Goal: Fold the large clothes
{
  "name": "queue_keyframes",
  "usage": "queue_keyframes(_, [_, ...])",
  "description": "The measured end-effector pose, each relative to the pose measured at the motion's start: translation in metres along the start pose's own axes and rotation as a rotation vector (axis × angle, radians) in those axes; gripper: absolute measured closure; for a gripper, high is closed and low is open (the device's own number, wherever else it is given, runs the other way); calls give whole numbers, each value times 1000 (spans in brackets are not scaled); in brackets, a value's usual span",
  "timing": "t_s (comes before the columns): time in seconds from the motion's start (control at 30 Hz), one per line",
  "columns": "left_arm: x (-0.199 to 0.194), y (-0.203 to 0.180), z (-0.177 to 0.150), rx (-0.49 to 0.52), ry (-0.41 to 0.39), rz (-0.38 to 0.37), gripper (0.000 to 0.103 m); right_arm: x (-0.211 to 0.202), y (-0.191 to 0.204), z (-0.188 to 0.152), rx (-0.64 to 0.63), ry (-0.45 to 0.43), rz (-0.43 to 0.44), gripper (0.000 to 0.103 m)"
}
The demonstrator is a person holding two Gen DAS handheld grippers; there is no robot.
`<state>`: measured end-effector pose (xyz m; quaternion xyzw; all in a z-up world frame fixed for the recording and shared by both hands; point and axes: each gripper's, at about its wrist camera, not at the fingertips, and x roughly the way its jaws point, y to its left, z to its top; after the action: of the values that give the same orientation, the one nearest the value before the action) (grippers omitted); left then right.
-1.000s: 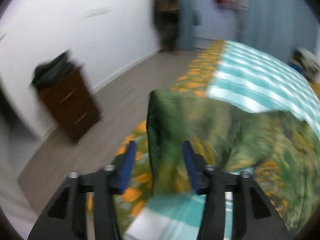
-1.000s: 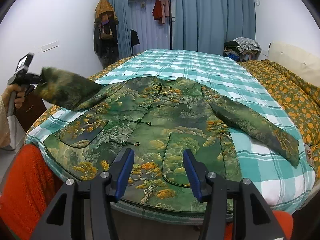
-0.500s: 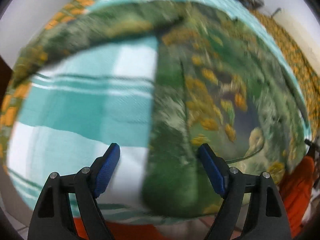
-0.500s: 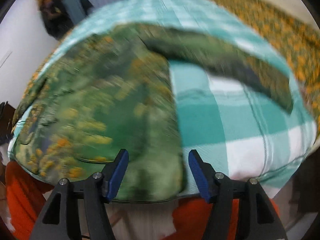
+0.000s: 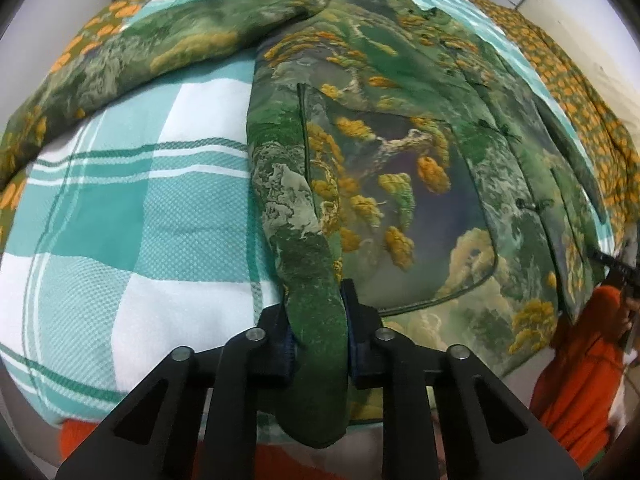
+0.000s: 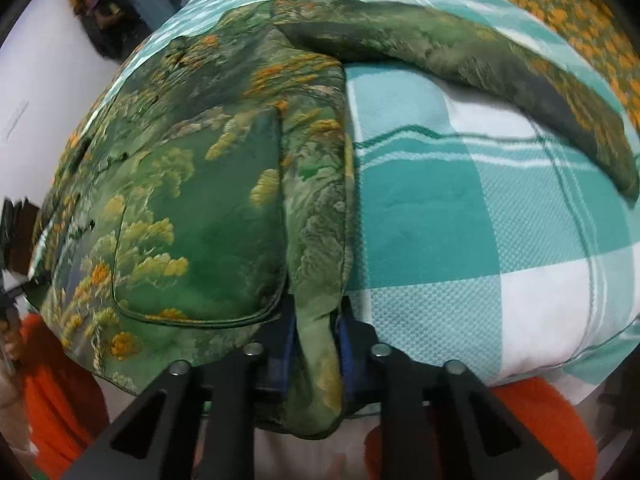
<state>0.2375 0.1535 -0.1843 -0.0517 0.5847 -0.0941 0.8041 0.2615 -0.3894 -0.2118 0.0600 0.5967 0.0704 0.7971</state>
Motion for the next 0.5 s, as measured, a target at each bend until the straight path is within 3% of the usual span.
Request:
queue_keyframes(0.27, [-10, -2, -18, 51, 19, 14, 85, -15, 17, -10, -60, -14, -59, 90])
queue_keyframes(0.33, [-6, 1, -15, 45, 13, 36, 77, -7, 18, -8, -56, -18, -71, 89])
queue_keyframes(0.5, [-28, 3, -11, 17, -54, 68, 45, -6, 0, -1, 56, -32, -44, 71])
